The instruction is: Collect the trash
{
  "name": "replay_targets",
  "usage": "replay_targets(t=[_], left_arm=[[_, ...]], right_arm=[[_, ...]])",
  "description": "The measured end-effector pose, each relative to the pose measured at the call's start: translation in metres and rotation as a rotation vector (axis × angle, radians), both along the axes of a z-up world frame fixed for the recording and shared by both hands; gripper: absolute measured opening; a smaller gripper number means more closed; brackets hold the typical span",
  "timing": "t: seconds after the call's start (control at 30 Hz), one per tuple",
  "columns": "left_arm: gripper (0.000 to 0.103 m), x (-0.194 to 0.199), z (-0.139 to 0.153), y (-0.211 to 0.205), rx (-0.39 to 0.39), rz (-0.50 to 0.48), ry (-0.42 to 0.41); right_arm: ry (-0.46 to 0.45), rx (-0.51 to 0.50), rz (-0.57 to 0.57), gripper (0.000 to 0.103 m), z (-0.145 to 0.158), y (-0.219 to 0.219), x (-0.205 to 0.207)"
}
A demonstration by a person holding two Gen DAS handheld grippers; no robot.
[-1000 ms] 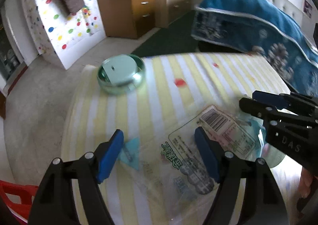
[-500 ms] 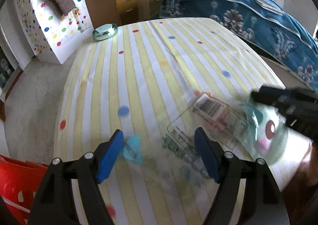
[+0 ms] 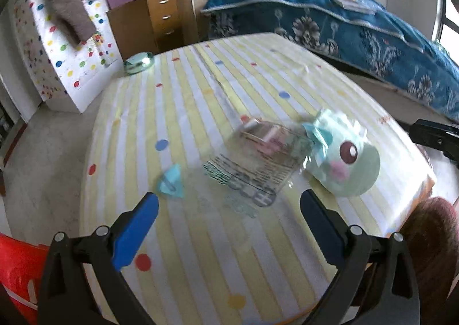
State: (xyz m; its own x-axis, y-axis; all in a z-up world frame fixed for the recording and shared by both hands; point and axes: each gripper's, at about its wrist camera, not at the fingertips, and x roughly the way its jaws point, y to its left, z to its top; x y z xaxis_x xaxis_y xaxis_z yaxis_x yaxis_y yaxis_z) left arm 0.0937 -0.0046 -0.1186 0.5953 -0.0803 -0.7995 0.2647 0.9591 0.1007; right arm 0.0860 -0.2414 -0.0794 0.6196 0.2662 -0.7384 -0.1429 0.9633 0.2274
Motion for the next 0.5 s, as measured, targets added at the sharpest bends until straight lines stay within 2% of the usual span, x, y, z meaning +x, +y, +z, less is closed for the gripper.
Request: replay_targets(t=[0.13,0.23,0.3,0.4,0.47,0.5], left_arm=[[0.092,0.002,-0.01,-0.007,0.043,-0.014,0.01],[0.088,0.007,-0.012,-0.006,0.023,-0.011,0.012],[0.077,0.011,-0.011,-0.005,-0.003,-0.012,0.02],[0.05,0.013,-0.01,-0.005,-0.019,-0.018,0.021],[0.02,0.01,-0.007,-0.005,-0.035,-0.022,0.017],[0.016,0.007,-0.003,-0.004,-0.049,-0.023,0.006]], right_arm=[[-0.004,0.004,0.001,0.043,-0.005,-0.006,-0.006],[-0.012,0.006,0.004,0.043,-0.009,-0.004,-0.013],[-0.014,0.005,0.006,0.043,-0.015,0.002,-0.015],[-0.013,0.004,0.012,0.043,-0.015,0.007,-0.015],[-0.016,0.004,0.019,0.043,-0.011,0.011,-0.016],[-0.017,0.004,0.021,0.043,-0.011,0.012,-0.016]])
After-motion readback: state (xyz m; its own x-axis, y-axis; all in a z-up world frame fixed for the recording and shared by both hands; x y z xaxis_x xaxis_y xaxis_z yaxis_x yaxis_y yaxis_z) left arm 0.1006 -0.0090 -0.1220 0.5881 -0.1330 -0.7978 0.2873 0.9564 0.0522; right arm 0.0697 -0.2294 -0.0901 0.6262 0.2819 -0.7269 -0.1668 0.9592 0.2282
